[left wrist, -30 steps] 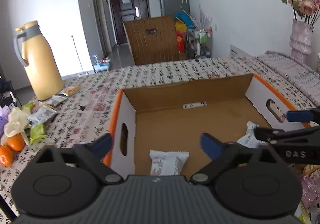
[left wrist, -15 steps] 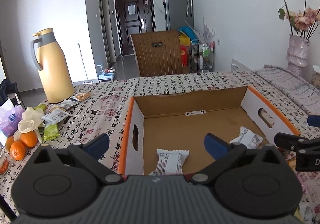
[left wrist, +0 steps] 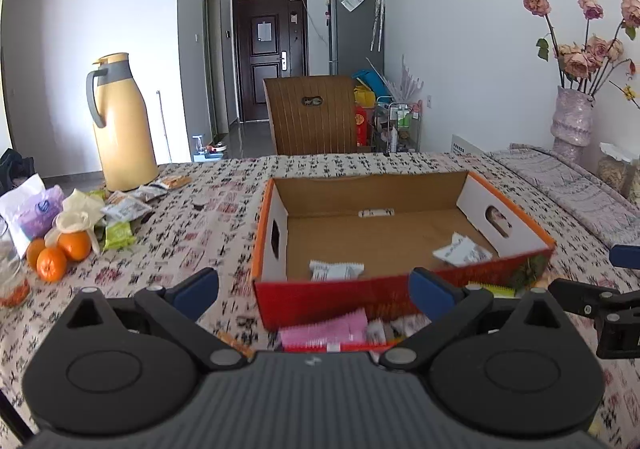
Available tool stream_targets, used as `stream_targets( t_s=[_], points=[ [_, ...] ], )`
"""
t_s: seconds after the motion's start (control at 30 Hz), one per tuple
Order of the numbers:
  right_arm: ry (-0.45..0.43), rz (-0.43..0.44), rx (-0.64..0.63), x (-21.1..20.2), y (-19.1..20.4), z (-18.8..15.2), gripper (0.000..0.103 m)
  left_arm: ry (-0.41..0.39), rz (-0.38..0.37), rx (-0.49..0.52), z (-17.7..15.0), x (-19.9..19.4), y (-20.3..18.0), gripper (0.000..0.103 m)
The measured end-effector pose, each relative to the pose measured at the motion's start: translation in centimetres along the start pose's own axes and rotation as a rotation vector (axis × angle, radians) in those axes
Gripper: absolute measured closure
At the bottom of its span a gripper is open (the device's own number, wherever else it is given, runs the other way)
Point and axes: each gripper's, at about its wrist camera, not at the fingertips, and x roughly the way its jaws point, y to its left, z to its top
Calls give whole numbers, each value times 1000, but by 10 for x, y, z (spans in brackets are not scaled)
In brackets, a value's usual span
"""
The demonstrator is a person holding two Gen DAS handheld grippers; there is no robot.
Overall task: Organize snacks
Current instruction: 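Grasp the green-and-white bar with the right tool while the left tool grasps the red wafer bag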
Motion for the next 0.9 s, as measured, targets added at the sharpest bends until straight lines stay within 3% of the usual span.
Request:
stream_targets(
  t_s=[0.3, 0.5, 0.63, 0.7, 0.8, 0.9],
  points=[
    [65, 29, 16, 2, 24, -24, 4, 51, 19, -32, -32, -9, 18, 0],
    [107, 7, 17, 25, 38, -18, 26, 54, 29, -56, -37, -14, 30, 0],
    [181, -16, 20, 49, 42, -19, 42, 67, 32, -59, -41, -14, 33, 0],
    [205, -20, 23, 54, 42, -23, 45, 76, 32, -60, -43, -13, 35, 0],
    [221, -18, 18, 53, 40, -29, 64, 91, 27, -62, -46, -11, 36, 0],
    [207, -7, 28, 48, 35, -30, 68, 101, 18, -60, -49, -10, 34, 0]
  ],
)
